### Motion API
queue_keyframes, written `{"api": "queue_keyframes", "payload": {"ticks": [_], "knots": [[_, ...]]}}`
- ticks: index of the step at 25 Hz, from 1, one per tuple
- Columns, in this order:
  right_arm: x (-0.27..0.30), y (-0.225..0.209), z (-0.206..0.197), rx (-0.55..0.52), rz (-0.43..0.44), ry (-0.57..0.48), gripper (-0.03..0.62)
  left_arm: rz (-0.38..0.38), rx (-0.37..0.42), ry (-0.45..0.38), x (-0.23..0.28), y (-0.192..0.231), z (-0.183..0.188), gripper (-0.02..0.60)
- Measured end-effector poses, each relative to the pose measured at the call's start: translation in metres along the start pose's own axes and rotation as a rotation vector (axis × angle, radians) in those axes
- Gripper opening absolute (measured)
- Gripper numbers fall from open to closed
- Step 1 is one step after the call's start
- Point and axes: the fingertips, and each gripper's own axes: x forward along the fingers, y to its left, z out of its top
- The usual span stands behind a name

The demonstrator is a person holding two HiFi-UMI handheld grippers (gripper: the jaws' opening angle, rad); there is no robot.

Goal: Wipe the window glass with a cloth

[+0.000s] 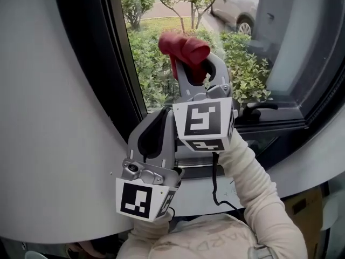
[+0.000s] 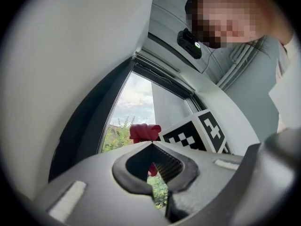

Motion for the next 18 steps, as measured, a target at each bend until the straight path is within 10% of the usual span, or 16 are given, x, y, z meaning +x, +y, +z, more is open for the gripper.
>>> {"api": "queue_keyframes", "payload": {"ticks": [18], "knots": [[-0.054, -0.146, -0.062, 0.014, -0.156, 0.067, 0.129, -0.100, -0.030, 0.002, 0.051, -0.094, -0.019, 0.001]]}}
